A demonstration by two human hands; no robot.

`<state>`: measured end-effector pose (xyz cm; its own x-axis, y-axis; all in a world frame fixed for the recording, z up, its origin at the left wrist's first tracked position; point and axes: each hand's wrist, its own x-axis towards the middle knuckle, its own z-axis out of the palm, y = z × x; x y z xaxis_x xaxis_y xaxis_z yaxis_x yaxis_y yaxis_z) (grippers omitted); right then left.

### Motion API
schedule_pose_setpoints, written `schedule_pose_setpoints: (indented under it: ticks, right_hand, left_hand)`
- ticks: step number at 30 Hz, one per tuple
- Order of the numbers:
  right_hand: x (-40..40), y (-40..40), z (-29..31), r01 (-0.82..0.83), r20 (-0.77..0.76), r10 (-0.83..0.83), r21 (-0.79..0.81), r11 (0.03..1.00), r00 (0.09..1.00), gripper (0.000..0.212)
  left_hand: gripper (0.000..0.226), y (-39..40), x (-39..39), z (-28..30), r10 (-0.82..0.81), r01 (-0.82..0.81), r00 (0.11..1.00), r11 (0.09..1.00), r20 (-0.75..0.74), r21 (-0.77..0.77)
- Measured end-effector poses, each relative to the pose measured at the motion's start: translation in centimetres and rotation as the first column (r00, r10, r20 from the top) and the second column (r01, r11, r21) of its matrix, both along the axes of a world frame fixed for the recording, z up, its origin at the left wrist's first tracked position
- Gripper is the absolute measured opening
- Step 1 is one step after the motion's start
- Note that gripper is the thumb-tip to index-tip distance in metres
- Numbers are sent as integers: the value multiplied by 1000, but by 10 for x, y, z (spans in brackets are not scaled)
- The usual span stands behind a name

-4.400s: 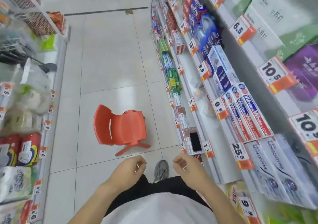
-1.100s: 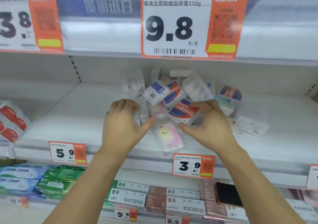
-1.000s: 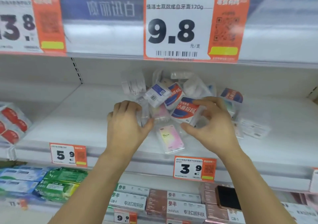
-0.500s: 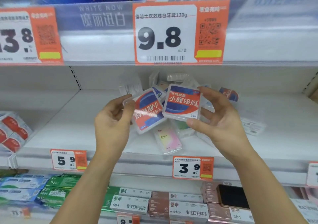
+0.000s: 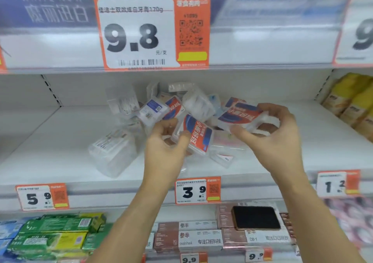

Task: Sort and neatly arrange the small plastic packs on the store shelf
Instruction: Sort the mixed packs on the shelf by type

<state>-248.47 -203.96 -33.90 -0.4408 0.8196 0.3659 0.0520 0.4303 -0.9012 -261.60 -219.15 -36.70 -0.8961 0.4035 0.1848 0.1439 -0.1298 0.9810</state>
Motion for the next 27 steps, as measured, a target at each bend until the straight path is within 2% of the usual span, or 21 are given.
schedule_pose_setpoints:
  ticks: [3,5,7,10,13,18,20,23,25,27]
  right_hand:
    - [39,36,1,223,105,-230,75,972,968,58]
    - [64,57,3,326,169,-338,96,941,926,53]
    - [88,75,0,396,219,-410,109,912,885,44]
    - [113,101,-17,411,276,-416,77,908,867,37]
    - [129,122,-32,420,322,-406,27,907,855,51]
    - [150,139,-39,419,374,-432,119,900,821,43]
    - [156,144,-39,431,400,-467,181,884,789,37]
    - [166,154,-40,445,433,-495,218,868,753,35]
    - [170,159,-41,466,395,-523,238,852,755,26]
    - [171,161,-43,491,298,-570,302,817,766,16]
  left_hand:
    - [25,34,27,-3,-130,130,991,991,-42,8]
    - [20,57,45,-7,-133,134,984,991,-119,-7]
    - [17,83,65,-14,-168,165,978,986,-125,-35]
    - [24,123,92,-22,-260,261,965,965,17,-23]
    - [33,161,113,-28,-283,278,958,956,-47,-90]
    - [51,205,139,-35,-425,383,900,878,-100,-286]
    - [51,214,142,-34,-462,329,857,832,-229,-447]
    - [48,218,141,-29,-573,136,690,703,-442,-698]
    - [42,213,139,-25,-607,106,636,680,-476,-726]
    - [28,201,133,-17,-565,122,627,751,-536,-649]
